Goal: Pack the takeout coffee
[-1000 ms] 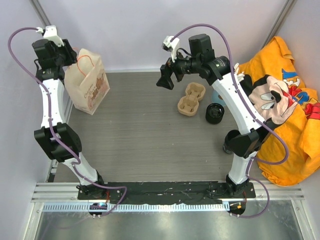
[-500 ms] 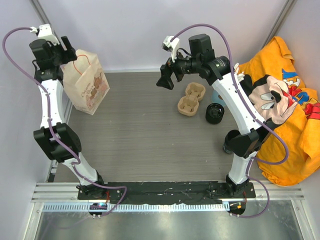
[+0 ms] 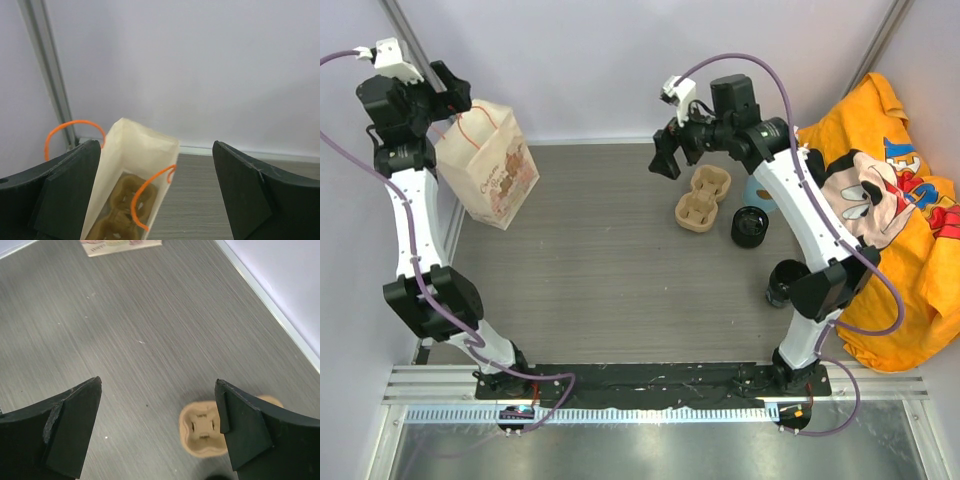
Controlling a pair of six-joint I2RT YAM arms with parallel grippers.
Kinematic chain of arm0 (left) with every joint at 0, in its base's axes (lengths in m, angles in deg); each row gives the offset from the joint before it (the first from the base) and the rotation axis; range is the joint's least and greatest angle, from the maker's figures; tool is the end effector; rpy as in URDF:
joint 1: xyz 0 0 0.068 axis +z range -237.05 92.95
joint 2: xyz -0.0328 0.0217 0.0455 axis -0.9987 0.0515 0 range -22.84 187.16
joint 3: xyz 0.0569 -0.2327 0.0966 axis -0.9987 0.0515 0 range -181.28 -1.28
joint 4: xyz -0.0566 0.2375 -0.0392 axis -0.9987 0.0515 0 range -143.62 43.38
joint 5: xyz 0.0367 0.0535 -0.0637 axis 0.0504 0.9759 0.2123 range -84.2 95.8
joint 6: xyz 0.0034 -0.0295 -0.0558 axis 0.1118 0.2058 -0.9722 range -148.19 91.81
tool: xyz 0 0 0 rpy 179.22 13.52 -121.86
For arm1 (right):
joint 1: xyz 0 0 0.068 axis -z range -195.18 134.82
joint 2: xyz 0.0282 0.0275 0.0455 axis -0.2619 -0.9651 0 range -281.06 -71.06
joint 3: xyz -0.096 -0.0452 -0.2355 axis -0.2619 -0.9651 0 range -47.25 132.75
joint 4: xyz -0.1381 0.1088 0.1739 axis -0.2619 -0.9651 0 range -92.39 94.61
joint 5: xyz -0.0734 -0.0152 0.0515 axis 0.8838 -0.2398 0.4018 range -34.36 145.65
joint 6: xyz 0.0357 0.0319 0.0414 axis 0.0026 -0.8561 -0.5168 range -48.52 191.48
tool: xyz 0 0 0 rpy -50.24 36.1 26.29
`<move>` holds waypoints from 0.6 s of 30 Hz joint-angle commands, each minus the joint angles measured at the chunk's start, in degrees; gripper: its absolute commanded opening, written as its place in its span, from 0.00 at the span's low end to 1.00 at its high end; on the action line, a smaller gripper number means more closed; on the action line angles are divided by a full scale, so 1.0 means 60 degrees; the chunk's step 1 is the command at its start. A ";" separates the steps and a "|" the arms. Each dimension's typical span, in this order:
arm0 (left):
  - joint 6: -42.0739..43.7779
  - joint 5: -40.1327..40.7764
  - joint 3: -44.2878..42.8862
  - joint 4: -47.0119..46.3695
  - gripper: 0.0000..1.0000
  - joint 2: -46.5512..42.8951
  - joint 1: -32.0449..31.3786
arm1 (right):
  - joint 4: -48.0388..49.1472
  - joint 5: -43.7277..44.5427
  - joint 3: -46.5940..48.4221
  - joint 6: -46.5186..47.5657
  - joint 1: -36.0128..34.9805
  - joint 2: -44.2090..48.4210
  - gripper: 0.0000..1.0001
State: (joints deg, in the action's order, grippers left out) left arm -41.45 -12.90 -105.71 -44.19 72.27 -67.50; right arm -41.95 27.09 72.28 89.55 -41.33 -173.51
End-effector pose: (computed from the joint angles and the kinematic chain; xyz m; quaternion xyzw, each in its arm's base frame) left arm 0.3626 0.1121 0.4577 -0.0871 0.7024 -0.0766 0.7023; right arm 0.3285 0.1873 0.4240 -0.4302 0.7288 0.2469 0.4720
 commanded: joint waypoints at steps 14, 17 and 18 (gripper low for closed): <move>0.1167 -0.4047 0.0952 0.1927 0.99 -0.2638 -0.1980 | 0.0042 0.2649 -0.4522 0.1207 0.1985 0.3919 0.98; 0.1549 -0.4207 0.1640 0.2557 1.00 -0.3019 -0.2480 | -0.0601 0.2839 -0.5095 0.1968 0.2073 0.4725 0.96; 0.1637 -0.4193 0.2004 0.2631 1.00 -0.3092 -0.2584 | -0.0995 0.2927 -0.5213 0.2376 0.2073 0.5133 0.95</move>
State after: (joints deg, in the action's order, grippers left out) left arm -37.17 -35.32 -98.23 -35.20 56.41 -80.35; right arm -42.83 40.68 43.49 96.63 -29.51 -150.10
